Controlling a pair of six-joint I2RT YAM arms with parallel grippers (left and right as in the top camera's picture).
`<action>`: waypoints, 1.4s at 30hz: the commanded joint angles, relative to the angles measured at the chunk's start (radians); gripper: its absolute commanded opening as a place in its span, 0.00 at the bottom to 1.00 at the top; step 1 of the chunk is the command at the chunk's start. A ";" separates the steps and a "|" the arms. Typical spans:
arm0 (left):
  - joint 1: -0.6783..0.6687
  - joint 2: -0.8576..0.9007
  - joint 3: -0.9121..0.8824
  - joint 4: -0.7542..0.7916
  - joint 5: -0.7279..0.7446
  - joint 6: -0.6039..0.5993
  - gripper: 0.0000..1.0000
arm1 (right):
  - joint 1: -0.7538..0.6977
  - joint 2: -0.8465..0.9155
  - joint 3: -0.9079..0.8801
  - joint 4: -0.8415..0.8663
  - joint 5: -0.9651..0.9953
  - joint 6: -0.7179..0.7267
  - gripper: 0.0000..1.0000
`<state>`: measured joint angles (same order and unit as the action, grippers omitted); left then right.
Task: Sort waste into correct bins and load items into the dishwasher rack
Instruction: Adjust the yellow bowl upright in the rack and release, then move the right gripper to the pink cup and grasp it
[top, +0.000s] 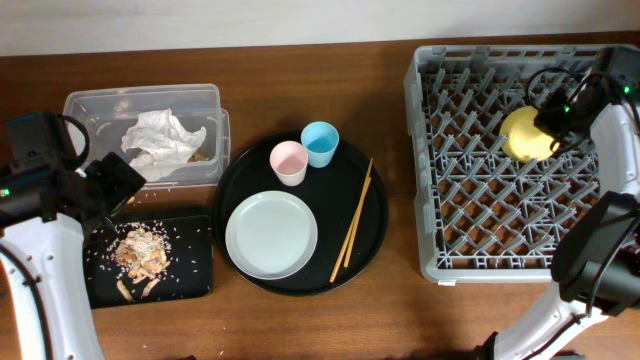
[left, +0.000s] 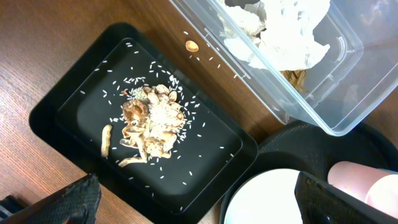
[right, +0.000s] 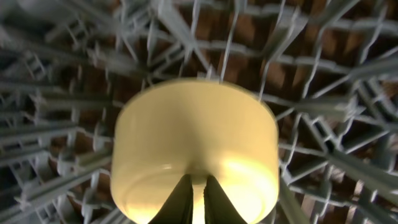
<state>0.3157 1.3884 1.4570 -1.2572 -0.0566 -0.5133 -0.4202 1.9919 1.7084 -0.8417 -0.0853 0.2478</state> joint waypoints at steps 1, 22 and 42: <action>0.005 -0.013 0.008 -0.001 -0.004 0.006 0.99 | -0.006 0.000 0.161 -0.095 0.037 0.004 0.11; 0.005 -0.013 0.008 -0.002 -0.004 0.006 0.99 | 0.556 -0.135 0.581 -0.572 -0.312 -0.232 0.79; 0.005 -0.013 0.008 -0.002 -0.004 0.006 0.99 | 1.128 0.363 0.580 -0.316 0.144 -0.030 0.57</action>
<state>0.3157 1.3884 1.4570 -1.2575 -0.0566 -0.5133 0.6834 2.3245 2.2898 -1.1732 -0.0212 0.1532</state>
